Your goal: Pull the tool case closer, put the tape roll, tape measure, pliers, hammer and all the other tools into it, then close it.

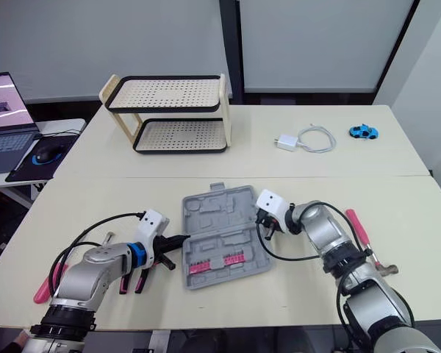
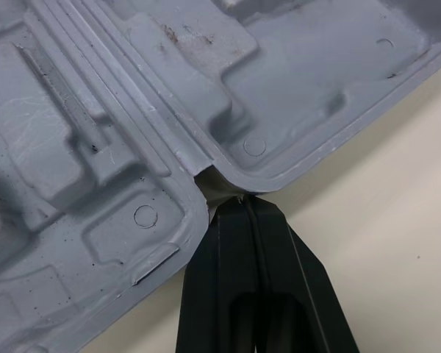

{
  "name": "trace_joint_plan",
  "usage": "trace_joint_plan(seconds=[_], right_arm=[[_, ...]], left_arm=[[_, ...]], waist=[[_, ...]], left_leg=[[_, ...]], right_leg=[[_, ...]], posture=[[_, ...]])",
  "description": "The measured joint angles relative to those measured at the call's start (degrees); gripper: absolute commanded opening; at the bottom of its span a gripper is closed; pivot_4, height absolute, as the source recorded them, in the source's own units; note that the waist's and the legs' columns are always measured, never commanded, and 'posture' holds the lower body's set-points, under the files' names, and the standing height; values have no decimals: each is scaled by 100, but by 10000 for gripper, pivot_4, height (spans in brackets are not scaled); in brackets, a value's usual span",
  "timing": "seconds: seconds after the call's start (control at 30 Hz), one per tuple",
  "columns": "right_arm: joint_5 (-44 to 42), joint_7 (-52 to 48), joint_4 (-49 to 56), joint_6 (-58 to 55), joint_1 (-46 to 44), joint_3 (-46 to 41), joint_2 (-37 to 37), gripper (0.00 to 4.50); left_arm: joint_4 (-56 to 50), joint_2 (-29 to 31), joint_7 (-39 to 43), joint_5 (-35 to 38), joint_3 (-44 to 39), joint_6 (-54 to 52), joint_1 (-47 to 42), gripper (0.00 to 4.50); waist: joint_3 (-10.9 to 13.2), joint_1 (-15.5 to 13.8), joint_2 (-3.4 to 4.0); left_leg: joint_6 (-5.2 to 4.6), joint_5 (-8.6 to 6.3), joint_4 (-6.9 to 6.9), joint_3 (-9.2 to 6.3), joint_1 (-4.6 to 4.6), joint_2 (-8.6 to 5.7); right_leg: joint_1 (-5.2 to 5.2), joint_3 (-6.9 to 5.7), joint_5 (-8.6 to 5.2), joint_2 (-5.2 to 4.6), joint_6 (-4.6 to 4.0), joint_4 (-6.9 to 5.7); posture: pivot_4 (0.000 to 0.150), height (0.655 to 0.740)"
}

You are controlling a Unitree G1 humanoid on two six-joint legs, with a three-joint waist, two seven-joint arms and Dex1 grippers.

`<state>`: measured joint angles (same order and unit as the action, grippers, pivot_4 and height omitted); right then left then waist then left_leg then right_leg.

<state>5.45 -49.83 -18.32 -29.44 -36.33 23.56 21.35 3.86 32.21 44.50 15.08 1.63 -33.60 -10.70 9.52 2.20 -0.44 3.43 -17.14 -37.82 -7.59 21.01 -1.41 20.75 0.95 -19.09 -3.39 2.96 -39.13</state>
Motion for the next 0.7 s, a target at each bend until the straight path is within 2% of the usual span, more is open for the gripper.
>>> trace_joint_plan(seconds=[0.43,0.7], right_arm=[[0,129,1074,-676,683,-219,71,159],[-42,236,2179,-1350,1334,-337,257,159]], left_arm=[[-183,193,313,-47,205,-75,-128,0],[-430,285,454,-132,522,-102,81,0]], waist=[[0,-10,0],[0,-28,0]], left_leg=[[0,0,1,0,9,0],[-2,-1,2,0,11,0]], right_leg=[[10,1,0,0,0,-1],[12,2,0,2,0,-1]], posture=[[1500,7400],[1500,7400]])
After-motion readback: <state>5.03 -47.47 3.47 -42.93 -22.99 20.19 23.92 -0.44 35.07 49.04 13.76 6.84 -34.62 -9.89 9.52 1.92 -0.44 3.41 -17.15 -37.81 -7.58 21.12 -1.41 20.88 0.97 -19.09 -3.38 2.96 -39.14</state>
